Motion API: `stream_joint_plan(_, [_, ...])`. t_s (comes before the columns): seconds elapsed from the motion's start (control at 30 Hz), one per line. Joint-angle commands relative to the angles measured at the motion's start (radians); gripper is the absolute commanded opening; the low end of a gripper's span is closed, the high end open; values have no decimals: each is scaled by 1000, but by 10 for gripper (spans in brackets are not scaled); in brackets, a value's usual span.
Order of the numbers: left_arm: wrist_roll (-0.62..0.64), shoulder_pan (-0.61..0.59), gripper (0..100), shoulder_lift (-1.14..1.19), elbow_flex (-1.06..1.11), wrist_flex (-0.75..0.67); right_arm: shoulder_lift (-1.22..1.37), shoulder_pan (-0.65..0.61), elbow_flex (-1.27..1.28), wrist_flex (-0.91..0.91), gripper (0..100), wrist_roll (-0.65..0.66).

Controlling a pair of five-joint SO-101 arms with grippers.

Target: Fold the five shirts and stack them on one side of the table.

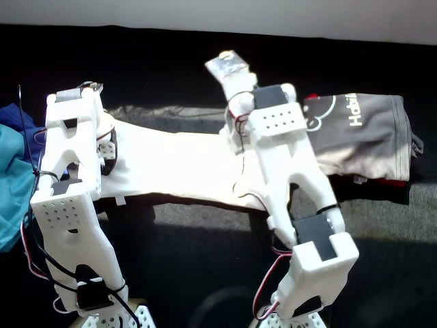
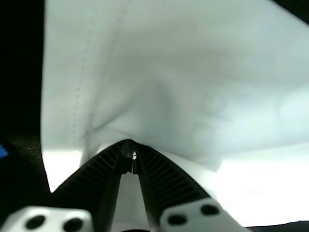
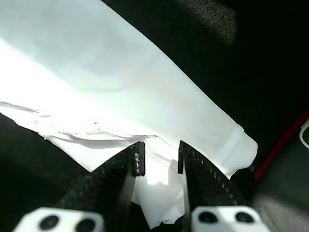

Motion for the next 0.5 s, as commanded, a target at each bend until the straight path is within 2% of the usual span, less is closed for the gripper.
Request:
stream_joint_plan(0.0, [3, -21, 9, -1, 1, -41, -76, -82, 51, 64, 5, -8])
stream_joint_plan(0.17, [3, -21, 9, -1, 1, -41, -74, -153, 174, 21, 7, -8])
stream_joint_plan(0.3, [3, -21, 9, -1, 1, -41, -31, -130, 251, -124, 7, -12])
stream_joint_plan(0.47, [3, -21, 9, -1, 1, -41, 8, -74, 260, -288, 7, -101])
